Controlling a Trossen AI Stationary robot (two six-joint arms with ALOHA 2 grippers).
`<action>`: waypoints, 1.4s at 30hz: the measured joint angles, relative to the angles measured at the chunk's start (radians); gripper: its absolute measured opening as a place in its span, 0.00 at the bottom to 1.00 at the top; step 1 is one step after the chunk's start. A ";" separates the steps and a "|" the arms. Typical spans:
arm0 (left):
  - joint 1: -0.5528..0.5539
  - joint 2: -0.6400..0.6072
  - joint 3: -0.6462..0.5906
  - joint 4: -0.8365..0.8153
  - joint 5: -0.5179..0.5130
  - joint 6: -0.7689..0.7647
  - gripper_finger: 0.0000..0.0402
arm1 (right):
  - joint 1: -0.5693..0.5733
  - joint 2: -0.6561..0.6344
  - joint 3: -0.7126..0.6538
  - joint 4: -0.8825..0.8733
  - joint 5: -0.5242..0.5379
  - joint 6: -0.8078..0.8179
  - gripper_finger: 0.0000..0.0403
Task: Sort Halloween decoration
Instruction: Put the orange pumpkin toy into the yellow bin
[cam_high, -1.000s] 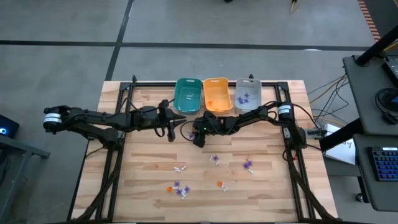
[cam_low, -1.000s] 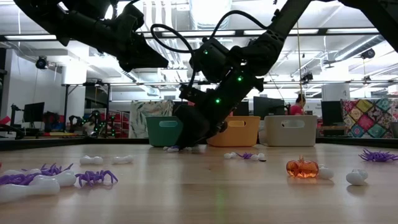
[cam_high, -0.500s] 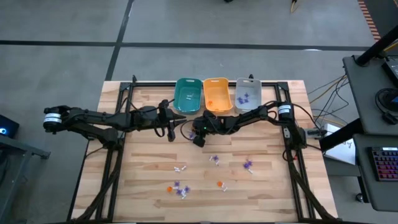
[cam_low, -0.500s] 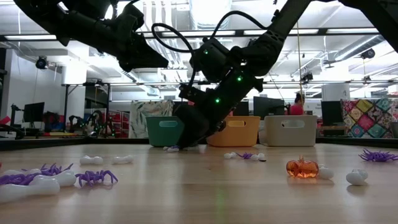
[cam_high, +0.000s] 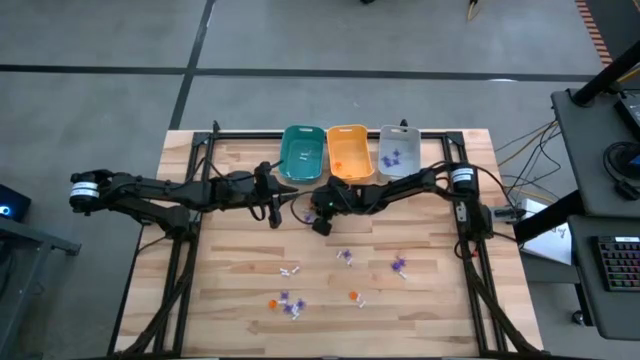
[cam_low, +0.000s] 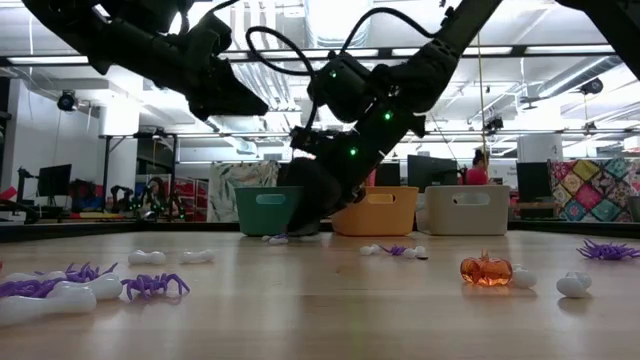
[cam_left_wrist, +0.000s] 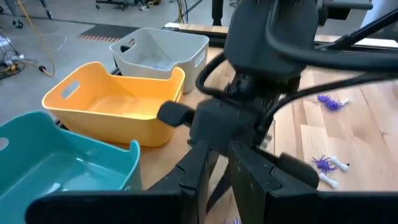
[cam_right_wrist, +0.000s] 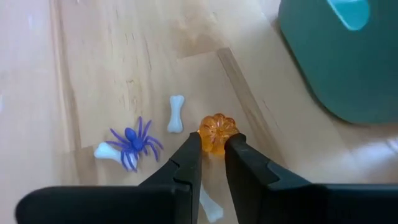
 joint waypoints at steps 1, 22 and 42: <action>0.000 0.000 0.000 -0.002 0.000 -0.001 0.11 | 0.000 -0.006 0.000 -0.012 0.000 -0.001 0.14; 0.000 0.000 0.000 -0.006 0.000 -0.015 0.11 | -0.025 -0.240 0.000 -0.238 0.030 -0.065 0.08; 0.000 0.000 0.000 0.027 0.000 -0.015 0.11 | -0.503 -0.276 0.002 -0.394 -0.127 0.015 0.08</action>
